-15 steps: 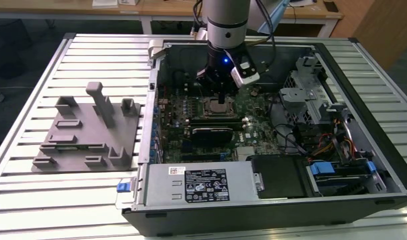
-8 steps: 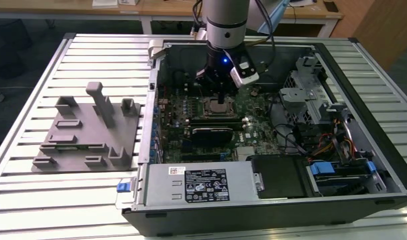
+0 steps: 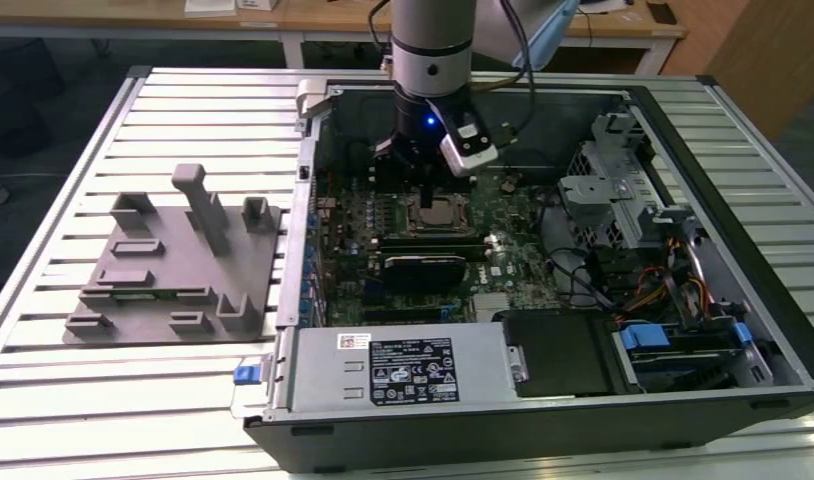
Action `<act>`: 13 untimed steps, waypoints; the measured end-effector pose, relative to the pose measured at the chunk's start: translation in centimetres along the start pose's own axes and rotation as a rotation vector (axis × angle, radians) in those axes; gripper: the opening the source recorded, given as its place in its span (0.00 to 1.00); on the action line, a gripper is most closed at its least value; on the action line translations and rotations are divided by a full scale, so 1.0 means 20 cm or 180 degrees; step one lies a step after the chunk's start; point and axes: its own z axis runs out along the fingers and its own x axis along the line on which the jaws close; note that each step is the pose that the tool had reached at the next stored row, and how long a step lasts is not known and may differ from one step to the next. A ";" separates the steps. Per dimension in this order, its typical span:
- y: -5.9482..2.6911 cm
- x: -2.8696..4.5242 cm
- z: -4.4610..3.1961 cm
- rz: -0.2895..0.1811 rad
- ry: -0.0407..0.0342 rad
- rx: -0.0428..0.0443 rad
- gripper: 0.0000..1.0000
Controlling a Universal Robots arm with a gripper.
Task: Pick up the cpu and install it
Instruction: 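Install the first cpu locking lever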
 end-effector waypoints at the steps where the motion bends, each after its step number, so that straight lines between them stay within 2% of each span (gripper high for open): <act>1: -0.002 0.017 -0.001 0.0000 0.0000 0.0000 0.11; 7: -0.011 0.113 -0.007 0.0000 0.0000 -0.0004 0.11; 13: -0.016 0.172 -0.010 0.0001 0.0001 -0.0014 0.11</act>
